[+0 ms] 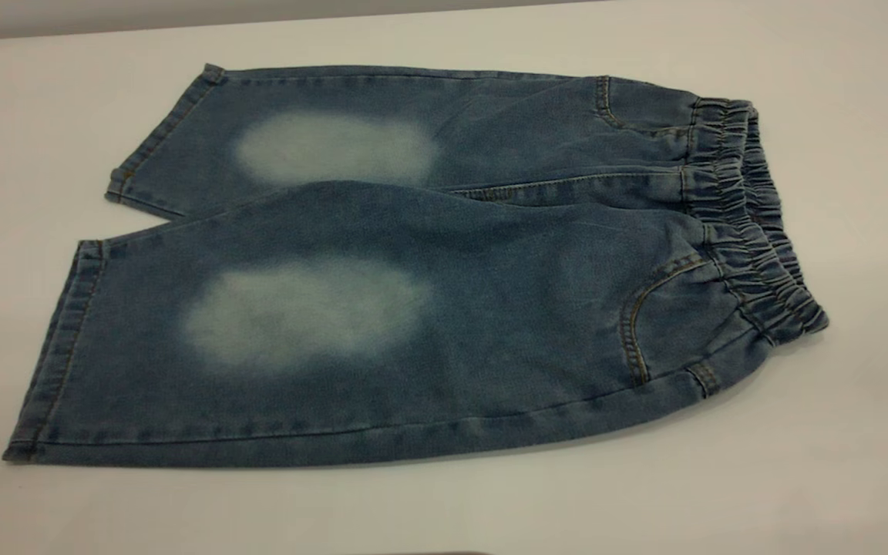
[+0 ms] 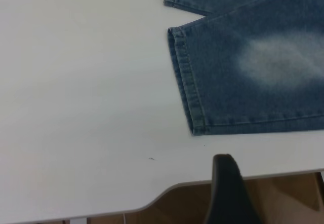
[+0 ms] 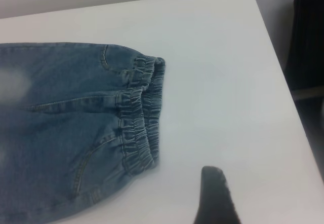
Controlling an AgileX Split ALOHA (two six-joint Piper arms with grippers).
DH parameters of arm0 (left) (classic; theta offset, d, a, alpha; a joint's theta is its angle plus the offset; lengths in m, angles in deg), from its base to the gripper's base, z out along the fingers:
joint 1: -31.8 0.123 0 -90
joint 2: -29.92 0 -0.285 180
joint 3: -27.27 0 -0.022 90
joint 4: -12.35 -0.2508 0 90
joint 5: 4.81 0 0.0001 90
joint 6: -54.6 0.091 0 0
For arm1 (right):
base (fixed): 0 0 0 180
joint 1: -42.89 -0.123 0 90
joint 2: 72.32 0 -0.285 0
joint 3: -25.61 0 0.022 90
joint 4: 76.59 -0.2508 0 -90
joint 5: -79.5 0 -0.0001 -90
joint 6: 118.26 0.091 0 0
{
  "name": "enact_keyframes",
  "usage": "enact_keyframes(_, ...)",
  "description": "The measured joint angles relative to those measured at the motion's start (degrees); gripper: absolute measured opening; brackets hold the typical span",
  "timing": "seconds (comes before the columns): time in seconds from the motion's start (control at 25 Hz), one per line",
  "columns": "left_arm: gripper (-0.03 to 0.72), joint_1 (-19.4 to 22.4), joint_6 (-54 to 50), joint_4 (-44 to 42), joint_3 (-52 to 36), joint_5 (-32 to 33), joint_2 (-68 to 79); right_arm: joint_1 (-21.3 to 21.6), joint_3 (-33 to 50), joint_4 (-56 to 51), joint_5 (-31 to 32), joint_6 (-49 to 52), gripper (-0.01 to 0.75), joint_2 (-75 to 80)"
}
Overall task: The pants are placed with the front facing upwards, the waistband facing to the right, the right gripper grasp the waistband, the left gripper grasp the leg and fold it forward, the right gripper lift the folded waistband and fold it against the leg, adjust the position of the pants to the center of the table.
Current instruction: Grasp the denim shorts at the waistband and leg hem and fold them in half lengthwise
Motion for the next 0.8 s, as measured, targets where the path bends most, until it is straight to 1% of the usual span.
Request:
enact_keyframes(0.32,0.388,0.0,0.0,0.0,0.0,-0.08,0.0,0.0,0.0,-0.31,0.0,0.0,0.431,0.43)
enact_keyframes(0.48,0.388,0.0,0.0,0.58,2.63,-1.92,1.53,0.0,0.0,-5.28,-0.93,-0.13,0.431,5.34)
enact_keyframes(0.72,0.388,0.0,-0.1,1.08,8.34,-6.2,17.16,0.0,-0.17,-9.99,-5.94,-2.11,0.431,19.91)
enact_keyframes(0.8,0.388,0.0,0.4,1.35,9.58,-7.53,23.81,0.0,-0.17,-11.01,-9.23,-3.56,0.431,24.98)
